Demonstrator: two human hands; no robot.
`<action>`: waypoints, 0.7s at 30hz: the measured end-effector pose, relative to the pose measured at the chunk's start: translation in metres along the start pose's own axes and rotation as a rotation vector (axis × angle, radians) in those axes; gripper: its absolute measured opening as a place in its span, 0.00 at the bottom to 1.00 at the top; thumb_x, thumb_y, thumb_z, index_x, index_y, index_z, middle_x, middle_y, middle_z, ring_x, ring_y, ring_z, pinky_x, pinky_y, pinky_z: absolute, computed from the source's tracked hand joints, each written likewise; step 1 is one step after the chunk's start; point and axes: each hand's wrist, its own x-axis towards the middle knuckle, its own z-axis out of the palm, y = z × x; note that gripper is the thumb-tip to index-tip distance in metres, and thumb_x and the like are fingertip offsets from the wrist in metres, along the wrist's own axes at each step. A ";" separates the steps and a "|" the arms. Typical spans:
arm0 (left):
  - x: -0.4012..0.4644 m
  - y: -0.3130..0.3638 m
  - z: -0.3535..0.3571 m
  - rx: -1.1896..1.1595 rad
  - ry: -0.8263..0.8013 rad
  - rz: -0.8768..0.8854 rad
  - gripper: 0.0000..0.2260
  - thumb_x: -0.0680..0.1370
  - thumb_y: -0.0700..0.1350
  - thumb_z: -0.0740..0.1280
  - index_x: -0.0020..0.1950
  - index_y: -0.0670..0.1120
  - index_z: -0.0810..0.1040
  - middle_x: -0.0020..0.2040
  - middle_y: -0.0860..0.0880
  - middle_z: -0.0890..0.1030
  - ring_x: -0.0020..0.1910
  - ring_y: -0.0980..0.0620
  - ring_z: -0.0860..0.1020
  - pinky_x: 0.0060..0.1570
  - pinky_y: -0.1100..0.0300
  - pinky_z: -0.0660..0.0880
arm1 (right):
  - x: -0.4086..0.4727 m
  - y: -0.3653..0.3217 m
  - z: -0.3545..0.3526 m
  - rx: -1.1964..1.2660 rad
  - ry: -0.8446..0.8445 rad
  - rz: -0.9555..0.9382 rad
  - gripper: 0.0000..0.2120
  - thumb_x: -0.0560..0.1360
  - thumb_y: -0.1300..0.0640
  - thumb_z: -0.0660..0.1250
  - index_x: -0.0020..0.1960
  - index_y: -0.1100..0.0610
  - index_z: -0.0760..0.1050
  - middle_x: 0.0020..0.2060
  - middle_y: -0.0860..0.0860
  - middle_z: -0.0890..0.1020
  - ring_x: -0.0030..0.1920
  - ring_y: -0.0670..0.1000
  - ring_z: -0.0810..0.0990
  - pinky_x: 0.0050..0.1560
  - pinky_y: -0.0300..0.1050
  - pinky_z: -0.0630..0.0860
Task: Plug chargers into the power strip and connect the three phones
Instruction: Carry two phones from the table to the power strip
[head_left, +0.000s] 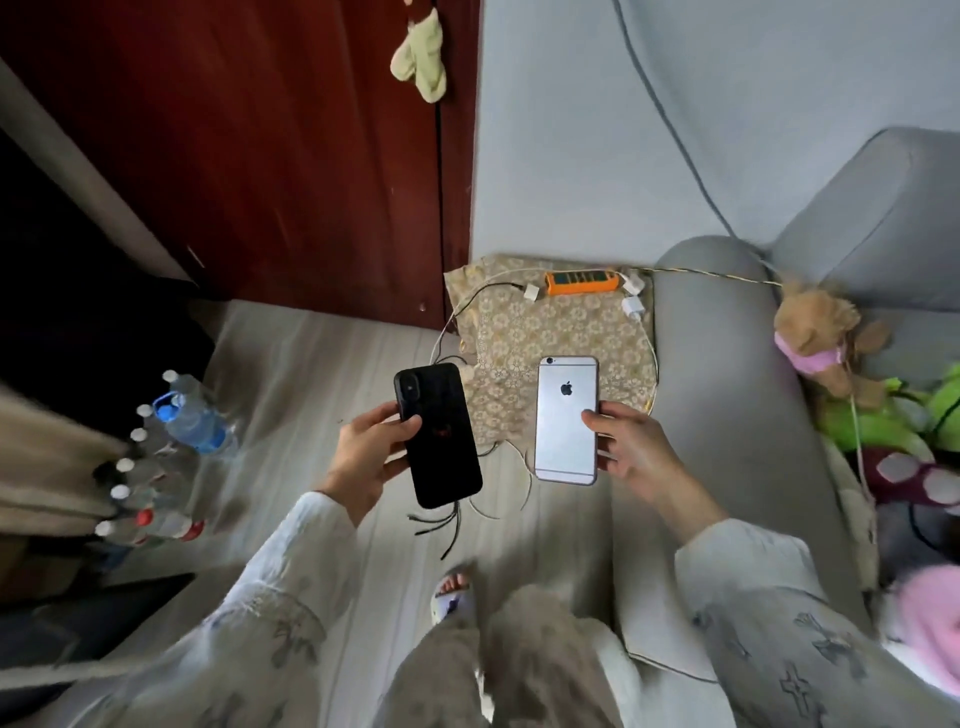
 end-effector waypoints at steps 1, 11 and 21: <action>0.014 0.005 0.006 -0.010 -0.007 -0.010 0.09 0.73 0.34 0.66 0.46 0.49 0.79 0.35 0.52 0.85 0.35 0.56 0.83 0.37 0.60 0.76 | 0.012 -0.007 -0.002 0.009 0.014 0.005 0.15 0.72 0.65 0.66 0.59 0.62 0.74 0.50 0.60 0.79 0.48 0.58 0.77 0.47 0.49 0.73; 0.128 0.018 0.065 -0.046 0.033 -0.153 0.10 0.74 0.34 0.66 0.50 0.48 0.78 0.40 0.48 0.83 0.39 0.53 0.82 0.37 0.59 0.76 | 0.137 -0.054 -0.021 -0.028 0.082 0.120 0.14 0.72 0.67 0.66 0.57 0.62 0.74 0.50 0.61 0.79 0.50 0.59 0.77 0.47 0.49 0.73; 0.285 -0.010 0.176 -0.008 0.175 -0.272 0.14 0.74 0.33 0.65 0.59 0.43 0.74 0.41 0.47 0.81 0.38 0.53 0.80 0.35 0.60 0.76 | 0.334 -0.067 -0.070 -0.090 0.044 0.275 0.11 0.72 0.67 0.66 0.53 0.59 0.75 0.51 0.60 0.79 0.52 0.58 0.77 0.49 0.50 0.73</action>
